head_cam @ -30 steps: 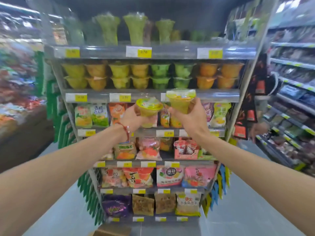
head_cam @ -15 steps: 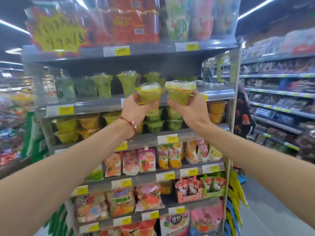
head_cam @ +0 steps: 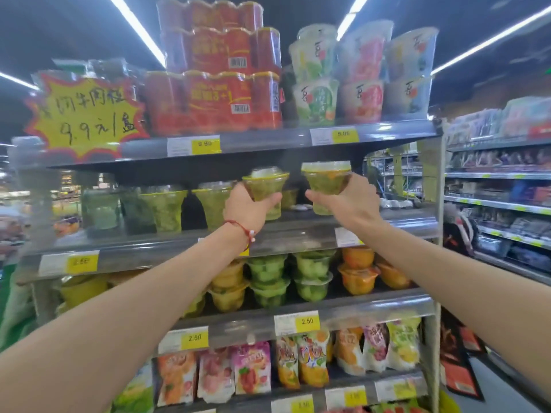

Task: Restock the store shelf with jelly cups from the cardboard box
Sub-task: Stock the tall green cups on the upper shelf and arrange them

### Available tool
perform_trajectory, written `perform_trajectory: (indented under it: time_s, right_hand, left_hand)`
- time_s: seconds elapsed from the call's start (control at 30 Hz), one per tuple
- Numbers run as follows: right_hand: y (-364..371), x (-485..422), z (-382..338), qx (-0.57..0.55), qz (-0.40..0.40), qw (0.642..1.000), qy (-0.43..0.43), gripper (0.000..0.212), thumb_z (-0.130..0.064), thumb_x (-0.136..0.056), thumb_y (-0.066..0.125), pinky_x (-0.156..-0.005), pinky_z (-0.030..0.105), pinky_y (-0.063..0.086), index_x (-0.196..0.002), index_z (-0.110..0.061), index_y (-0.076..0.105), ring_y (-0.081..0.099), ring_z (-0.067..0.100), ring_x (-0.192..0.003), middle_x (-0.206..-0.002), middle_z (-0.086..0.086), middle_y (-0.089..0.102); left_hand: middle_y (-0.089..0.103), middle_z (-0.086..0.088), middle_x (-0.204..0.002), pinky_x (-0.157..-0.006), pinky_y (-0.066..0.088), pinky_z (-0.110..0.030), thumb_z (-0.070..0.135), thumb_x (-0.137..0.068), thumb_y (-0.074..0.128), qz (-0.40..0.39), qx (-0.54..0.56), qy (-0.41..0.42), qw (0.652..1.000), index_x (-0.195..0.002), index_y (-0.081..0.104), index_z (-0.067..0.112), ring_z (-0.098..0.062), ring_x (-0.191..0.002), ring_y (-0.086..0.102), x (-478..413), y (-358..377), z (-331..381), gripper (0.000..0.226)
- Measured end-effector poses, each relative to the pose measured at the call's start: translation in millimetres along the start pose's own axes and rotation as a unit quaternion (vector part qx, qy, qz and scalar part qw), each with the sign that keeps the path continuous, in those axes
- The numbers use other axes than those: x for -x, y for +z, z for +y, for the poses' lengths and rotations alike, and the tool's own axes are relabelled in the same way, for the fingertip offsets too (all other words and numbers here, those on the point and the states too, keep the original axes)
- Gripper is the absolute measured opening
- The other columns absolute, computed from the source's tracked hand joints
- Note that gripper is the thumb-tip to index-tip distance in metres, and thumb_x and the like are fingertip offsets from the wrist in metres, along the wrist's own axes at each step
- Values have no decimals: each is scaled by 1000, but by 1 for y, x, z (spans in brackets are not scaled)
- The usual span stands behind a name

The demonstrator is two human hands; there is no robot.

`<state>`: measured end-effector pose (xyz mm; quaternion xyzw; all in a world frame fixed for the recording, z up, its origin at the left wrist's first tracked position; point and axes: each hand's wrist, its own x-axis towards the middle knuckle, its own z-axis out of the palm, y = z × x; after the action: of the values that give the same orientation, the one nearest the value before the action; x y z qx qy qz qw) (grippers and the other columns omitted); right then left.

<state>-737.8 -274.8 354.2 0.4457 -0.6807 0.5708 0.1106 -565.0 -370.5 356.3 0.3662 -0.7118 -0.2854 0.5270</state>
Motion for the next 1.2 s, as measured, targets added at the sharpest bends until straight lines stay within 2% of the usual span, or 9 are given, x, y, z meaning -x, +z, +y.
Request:
perform_trajectory:
  time_s: [0.13,0.23,0.37,0.53,0.77,0.87,1.0,1.1,1.2]
  right_hand:
    - [15,-17,22,68,-14,997,19,83,-89,-55,67,-82,35,54,-108,-25,69,69,22,-95,-96,-6,73]
    - [28,-23,33,84,-1,996,22,99,-101,-48,51,-101,47,50,-107,-23,69,66,28,-105,-96,-4,72]
    - [37,-19,37,149,13,989,-20,96,-96,-65,48,-124,47,12,-112,-14,67,65,24,-111,-94,-2,73]
    - [41,-15,31,204,20,978,-25,91,-91,-74,47,-125,49,7,-114,-11,63,67,23,-108,-91,2,73]
    - [37,-9,22,255,-76,964,-15,99,-96,-76,28,-121,60,-10,-128,-18,59,61,23,-123,-96,0,74]
    - [32,6,13,248,-109,962,10,93,-90,-83,25,-117,65,-16,-130,-15,56,47,26,-138,-119,4,70]
    - [36,37,-4,205,-77,975,41,66,-67,-94,46,-118,64,-4,-137,-17,48,21,27,-150,-150,4,46]
    - [43,64,-14,152,-30,988,19,52,-52,-95,55,-117,57,7,-139,-24,47,21,22,-145,-150,-3,42]
    - [52,99,-24,93,-23,995,-10,39,-42,-93,60,-113,51,17,-130,-34,54,26,17,-138,-139,-9,46]
  left_hand:
    - [60,3,-102,-82,46,-36,62,-74,73,8,-129,-15,991,-106,52,13,-26,-98,58,-3,16,-4,62]
    - [63,-3,-102,-78,44,-38,67,-76,66,33,-194,-7,980,-101,51,14,-30,-97,59,-4,24,-5,61]
    - [66,-7,-106,-80,48,-40,71,-76,64,55,-239,-7,969,-101,52,13,-33,-101,62,-8,29,-8,64]
    - [65,-5,-104,-74,40,-36,65,-79,65,66,-236,-24,969,-96,49,15,-31,-100,62,-12,31,-6,55]
    - [56,-2,-95,-73,38,-34,53,-83,69,43,-211,-44,976,-94,45,16,-29,-97,59,-8,24,1,45]
    - [54,-3,-96,-75,45,-34,36,-83,70,9,-154,-46,987,-98,46,13,-27,-87,53,-5,19,2,37]
    - [59,-13,-118,-81,45,-30,19,-86,64,10,-40,-17,999,-120,49,3,-30,-107,57,6,14,-3,41]
    - [50,-9,-144,-106,42,-29,6,-89,60,6,86,12,996,-147,36,7,-21,-132,48,29,7,-8,62]
    - [57,0,-134,-101,46,-26,-2,-90,56,12,122,50,991,-137,49,13,-13,-122,56,59,-8,-24,50]
